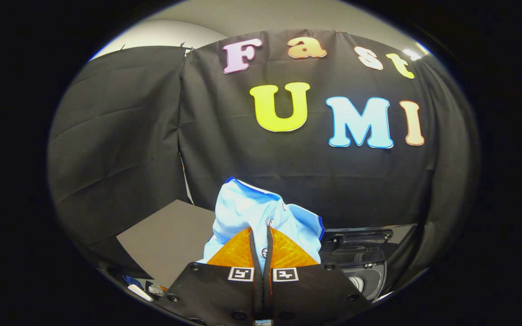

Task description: Put the clothes into the washing machine and then close the washing machine lid.

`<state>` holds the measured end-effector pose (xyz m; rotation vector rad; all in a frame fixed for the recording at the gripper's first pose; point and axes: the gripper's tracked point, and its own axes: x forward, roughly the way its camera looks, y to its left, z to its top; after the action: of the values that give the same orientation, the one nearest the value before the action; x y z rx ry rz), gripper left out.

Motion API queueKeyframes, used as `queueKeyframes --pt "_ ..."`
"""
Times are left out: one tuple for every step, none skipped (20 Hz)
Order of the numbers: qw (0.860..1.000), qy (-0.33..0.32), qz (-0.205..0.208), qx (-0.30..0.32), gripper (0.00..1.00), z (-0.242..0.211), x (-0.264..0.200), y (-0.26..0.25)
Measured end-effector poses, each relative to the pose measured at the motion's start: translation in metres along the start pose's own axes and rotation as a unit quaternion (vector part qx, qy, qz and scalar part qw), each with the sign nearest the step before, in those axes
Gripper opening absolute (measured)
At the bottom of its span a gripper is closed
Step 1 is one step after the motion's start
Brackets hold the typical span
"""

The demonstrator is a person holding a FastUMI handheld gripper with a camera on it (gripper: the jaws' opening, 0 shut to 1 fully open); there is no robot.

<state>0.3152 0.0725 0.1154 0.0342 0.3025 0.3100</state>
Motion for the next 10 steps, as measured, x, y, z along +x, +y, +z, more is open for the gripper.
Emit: queueKeyframes --pt "1.000 0.000 -0.005 0.002 0.01 -0.001 -0.002 -0.007" --pt "1.000 0.000 -0.011 0.004 0.01 -0.001 -0.004 -0.013" --pt "1.000 0.000 -0.017 0.005 0.01 -0.002 -0.005 -0.020" --pt "1.000 -0.001 -0.022 0.007 0.01 -0.003 -0.006 -0.026" --pt "1.000 0.000 -0.027 0.009 0.01 -0.004 -0.007 -0.032" --pt "0.999 0.001 -0.032 0.011 0.02 -0.006 -0.009 -0.038" --pt "0.999 0.001 -0.038 0.012 0.02 -0.007 -0.010 -0.044" --pt "0.999 0.002 -0.042 0.012 0.01 -0.008 -0.011 -0.049" --pt "0.999 0.002 -0.046 0.013 0.01 -0.010 -0.013 -0.055" --pt "0.999 0.001 -0.051 0.013 0.01 -0.011 -0.015 -0.060"
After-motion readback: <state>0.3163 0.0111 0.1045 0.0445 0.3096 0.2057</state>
